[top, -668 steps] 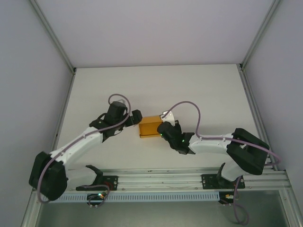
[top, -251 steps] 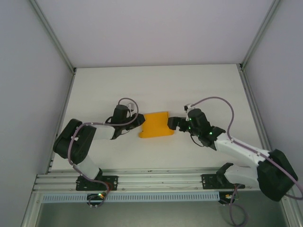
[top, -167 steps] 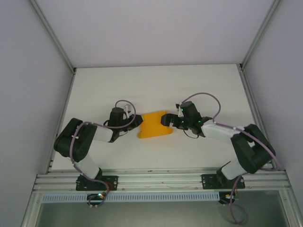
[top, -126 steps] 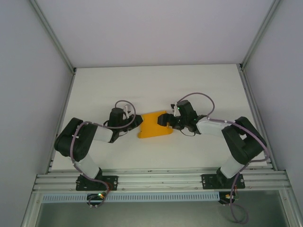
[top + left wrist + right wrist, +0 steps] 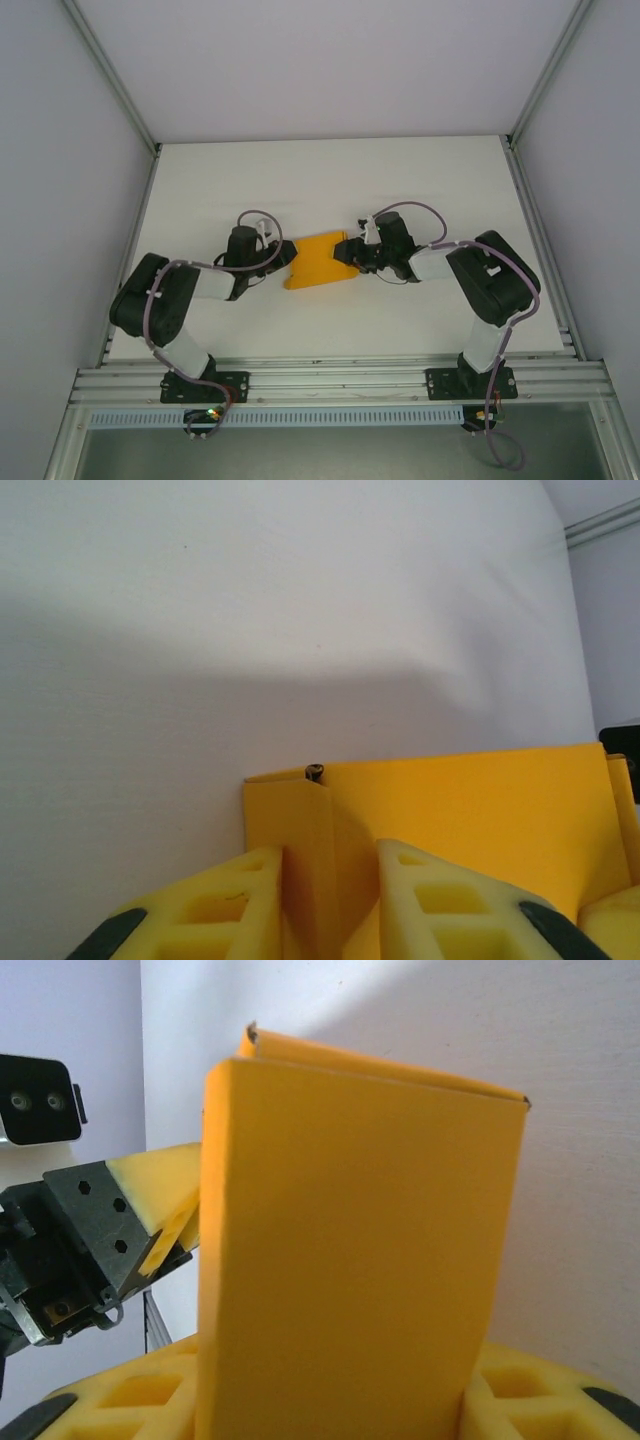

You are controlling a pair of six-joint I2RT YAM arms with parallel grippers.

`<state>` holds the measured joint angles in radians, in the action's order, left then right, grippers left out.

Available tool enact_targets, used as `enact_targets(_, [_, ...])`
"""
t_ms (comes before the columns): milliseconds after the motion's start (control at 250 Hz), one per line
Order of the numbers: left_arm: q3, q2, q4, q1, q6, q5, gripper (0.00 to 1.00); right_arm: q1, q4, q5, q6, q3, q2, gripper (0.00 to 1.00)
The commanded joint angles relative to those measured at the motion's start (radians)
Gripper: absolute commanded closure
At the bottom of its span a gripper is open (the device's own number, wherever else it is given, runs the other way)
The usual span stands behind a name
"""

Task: Assemble paper box

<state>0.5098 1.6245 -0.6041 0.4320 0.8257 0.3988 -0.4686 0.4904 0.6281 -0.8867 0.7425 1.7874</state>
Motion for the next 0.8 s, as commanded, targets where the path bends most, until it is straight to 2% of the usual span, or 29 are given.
enact_targets(0, [0.043,-0.079,0.285,0.017,-0.125,-0.063,0.67,0.001,0.018,0.045,0.017,-0.015,-0.085,0.67])
enact_targets(56, [0.075,-0.134,0.348,0.028,-0.173,-0.096,0.63,0.011,0.002,0.036,0.018,-0.027,-0.115,0.67])
enact_targets(104, [0.102,-0.181,0.396,0.038,-0.209,-0.118,0.56,0.02,-0.006,0.032,0.013,-0.039,-0.14,0.67])
enact_targets(192, [0.137,-0.266,0.451,0.053,-0.265,-0.141,0.15,0.033,-0.021,0.021,0.001,-0.063,-0.194,0.69])
enact_targets(256, [0.152,-0.329,0.478,0.063,-0.312,-0.163,0.0,0.043,-0.062,0.0,-0.002,-0.077,-0.243,0.7])
enact_targets(359, [0.178,-0.432,0.538,0.104,-0.459,-0.205,0.0,0.059,-0.19,-0.049,0.009,-0.082,-0.333,0.7])
enact_targets(519, [0.203,-0.532,0.604,0.256,-0.783,-0.355,0.0,0.108,-0.469,-0.099,-0.017,-0.034,-0.448,0.72])
enact_targets(691, [0.258,-0.554,0.763,0.404,-1.126,-0.274,0.0,0.151,-0.777,-0.093,-0.045,0.054,-0.512,0.69])
enact_targets(795, [0.279,-0.549,0.815,0.513,-1.292,-0.318,0.0,0.19,-0.862,-0.038,-0.071,0.072,-0.535,0.73])
